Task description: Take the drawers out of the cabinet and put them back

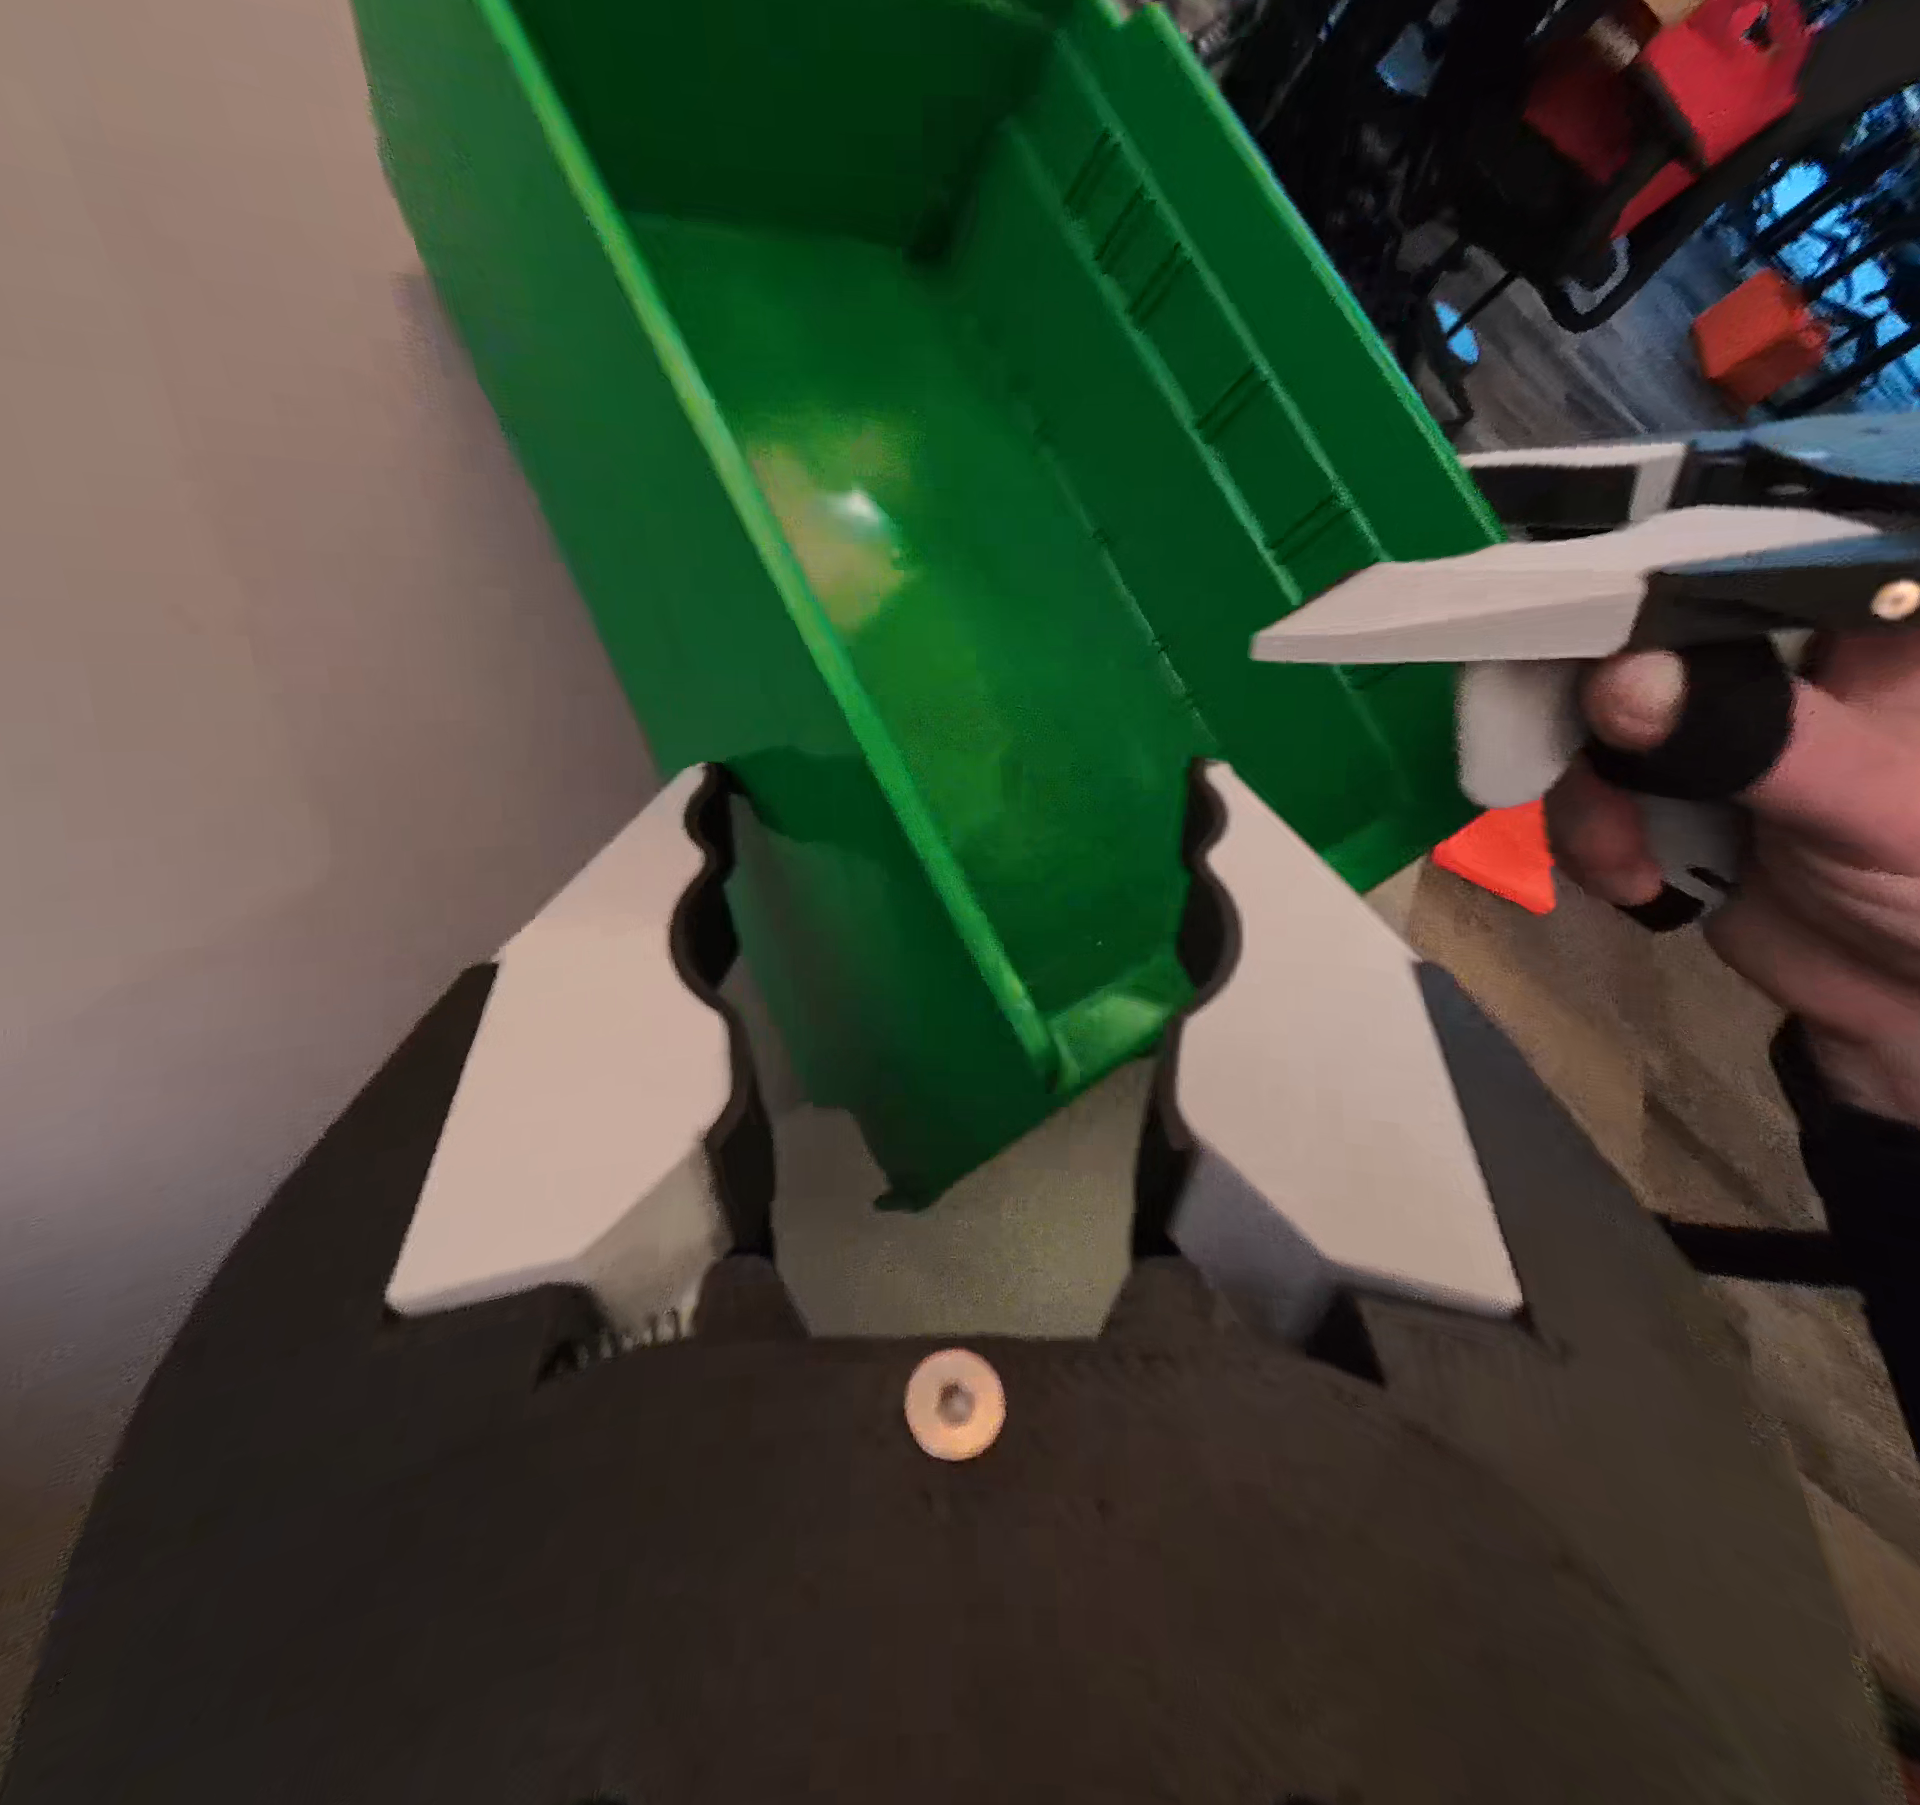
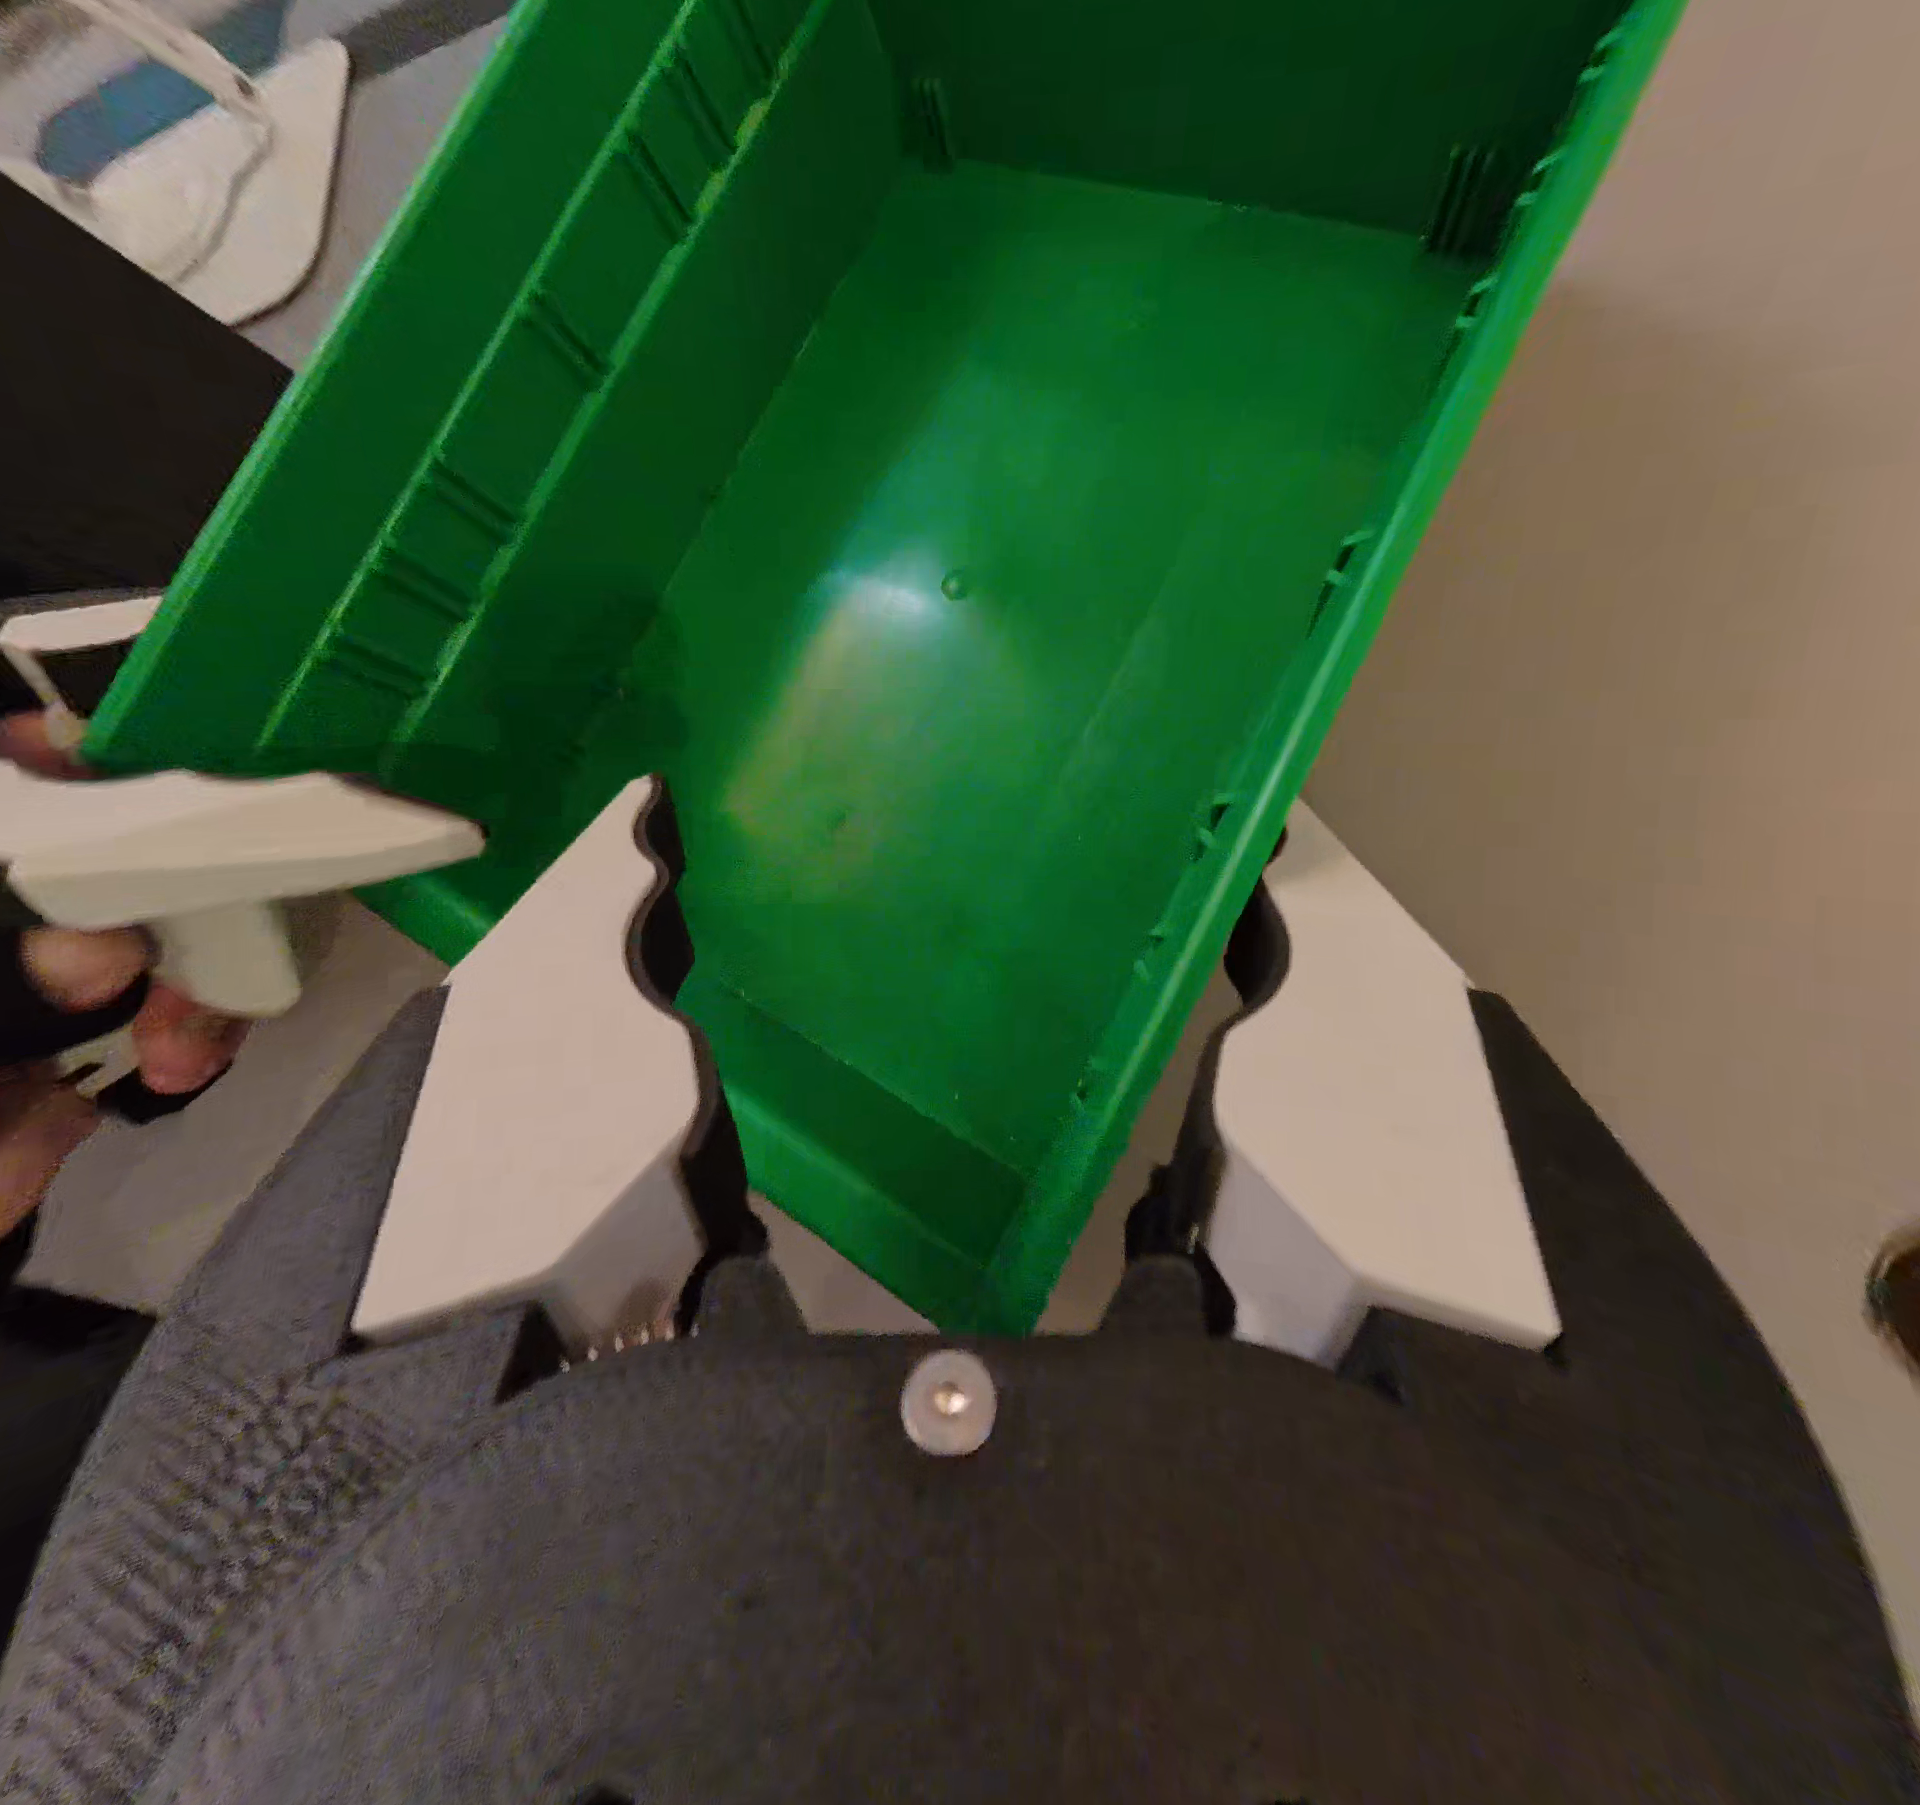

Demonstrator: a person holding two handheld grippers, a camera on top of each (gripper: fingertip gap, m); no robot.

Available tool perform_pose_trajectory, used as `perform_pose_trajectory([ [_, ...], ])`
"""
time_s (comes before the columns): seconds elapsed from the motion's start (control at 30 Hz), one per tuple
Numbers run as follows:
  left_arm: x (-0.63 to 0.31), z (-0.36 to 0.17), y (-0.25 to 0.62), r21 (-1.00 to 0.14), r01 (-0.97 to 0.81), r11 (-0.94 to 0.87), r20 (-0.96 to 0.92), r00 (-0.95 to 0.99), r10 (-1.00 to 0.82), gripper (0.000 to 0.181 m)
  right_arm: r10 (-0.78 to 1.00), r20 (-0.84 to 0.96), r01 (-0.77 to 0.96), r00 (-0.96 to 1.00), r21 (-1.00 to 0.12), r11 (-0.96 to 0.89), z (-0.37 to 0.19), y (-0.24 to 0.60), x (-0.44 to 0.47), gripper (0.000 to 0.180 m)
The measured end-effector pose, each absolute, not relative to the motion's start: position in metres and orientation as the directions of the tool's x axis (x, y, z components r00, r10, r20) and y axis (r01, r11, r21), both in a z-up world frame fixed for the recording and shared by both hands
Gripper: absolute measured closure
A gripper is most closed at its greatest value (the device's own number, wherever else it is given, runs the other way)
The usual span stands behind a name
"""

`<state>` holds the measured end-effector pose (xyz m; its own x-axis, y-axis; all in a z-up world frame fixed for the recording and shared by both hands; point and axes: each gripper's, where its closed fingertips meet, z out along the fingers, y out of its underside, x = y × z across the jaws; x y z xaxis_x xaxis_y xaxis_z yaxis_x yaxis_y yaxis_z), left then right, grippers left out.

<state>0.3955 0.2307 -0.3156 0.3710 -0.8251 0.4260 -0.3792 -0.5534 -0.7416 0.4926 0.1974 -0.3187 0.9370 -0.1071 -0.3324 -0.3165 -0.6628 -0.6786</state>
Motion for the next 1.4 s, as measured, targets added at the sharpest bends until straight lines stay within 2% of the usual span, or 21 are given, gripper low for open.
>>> perform_pose_trajectory([
  [0.1, 0.401, -0.328, 0.237, -0.703, -0.363, -0.611, 0.486, 0.383, -0.786, 0.076, -0.072, -0.296, -0.262, 0.953, -0.678, -0.686, -0.322, 0.228, 0.505, 0.079],
  [0.17, 0.406, -0.327, 0.238, -0.697, -0.352, -0.624, 0.515, 0.36, -0.778, 0.084, -0.051, -0.248, -0.212, 0.967, -0.685, -0.697, -0.323, 0.247, 0.52, 0.086],
  [0.3, 0.422, -0.323, 0.243, -0.684, -0.374, -0.626, 0.537, 0.324, -0.779, 0.07, -0.012, -0.246, -0.181, 0.969, -0.678, -0.713, -0.326, 0.276, 0.545, 0.099],
  [0.4, 0.424, -0.323, 0.25, -0.697, -0.374, -0.612, 0.526, 0.313, -0.791, 0.074, 0.006, -0.278, -0.193, 0.961, -0.682, -0.706, -0.323, 0.288, 0.552, 0.094],
  [0.43, 0.42, -0.322, 0.25, -0.732, -0.383, -0.563, 0.466, 0.322, -0.824, 0.071, -0.001, -0.277, -0.204, 0.961, -0.705, -0.679, -0.315, 0.291, 0.555, 0.083],
  [0.5, 0.413, -0.315, 0.242, -0.806, -0.416, -0.421, 0.303, 0.321, -0.897, 0.054, -0.033, -0.208, -0.186, 0.977, -0.779, -0.598, -0.294, 0.291, 0.566, 0.074],
  [0.6, 0.396, -0.281, 0.2, -0.894, -0.411, -0.179, 0.106, 0.194, -0.975, 0.054, -0.066, -0.043, -0.07, 0.997, -0.868, -0.492, -0.255, 0.28, 0.569, 0.071],
  [0.73, 0.341, -0.234, 0.136, -0.919, -0.391, 0.045, -0.063, 0.033, -0.997, 0.068, -0.011, 0.106, 0.091, 0.994, -0.901, -0.425, -0.217, 0.261, 0.53, 0.078],
  [0.83, 0.273, -0.203, 0.124, -0.911, -0.391, 0.13, -0.158, 0.04, -0.987, 0.088, 0.043, 0.164, 0.168, 0.986, -0.919, -0.357, -0.192, 0.25, 0.488, 0.083],
  [0.9, 0.219, -0.182, 0.133, -0.912, -0.393, 0.117, -0.177, 0.12, -0.977, 0.102, 0.085, 0.176, 0.194, 0.981, -0.928, -0.318, -0.179, 0.244, 0.457, 0.086],
  [1.0, 0.121, -0.16, 0.171, -0.894, -0.443, 0.067, -0.238, 0.343, -0.909, 0.12, 0.157, 0.187, 0.224, 0.97, -0.938, -0.265, -0.168, 0.239, 0.41, 0.089],
  [1.1, 0.002, -0.156, 0.212, -0.852, -0.519, -0.077, -0.276, 0.569, -0.775, 0.131, 0.231, 0.196, 0.251, 0.953, -0.938, -0.24, -0.167, 0.235, 0.365, 0.092],
  [1.23, -0.147, -0.187, 0.247, -0.704, -0.646, -0.296, -0.34, 0.672, -0.658, 0.145, 0.356, 0.202, 0.291, 0.912, -0.932, -0.217, -0.171, 0.231, 0.305, 0.096],
  [1.33, -0.216, -0.235, 0.256, -0.6, -0.622, -0.504, -0.189, 0.722, -0.666, 0.143, 0.444, 0.204, 0.336, 0.872, -0.91, -0.244, -0.183, 0.228, 0.266, 0.097],
  [1.4, -0.239, -0.259, 0.261, -0.532, -0.657, -0.534, -0.171, 0.701, -0.692, 0.142, 0.497, 0.239, 0.374, 0.834, -0.907, -0.193, -0.178, 0.227, 0.24, 0.1],
])
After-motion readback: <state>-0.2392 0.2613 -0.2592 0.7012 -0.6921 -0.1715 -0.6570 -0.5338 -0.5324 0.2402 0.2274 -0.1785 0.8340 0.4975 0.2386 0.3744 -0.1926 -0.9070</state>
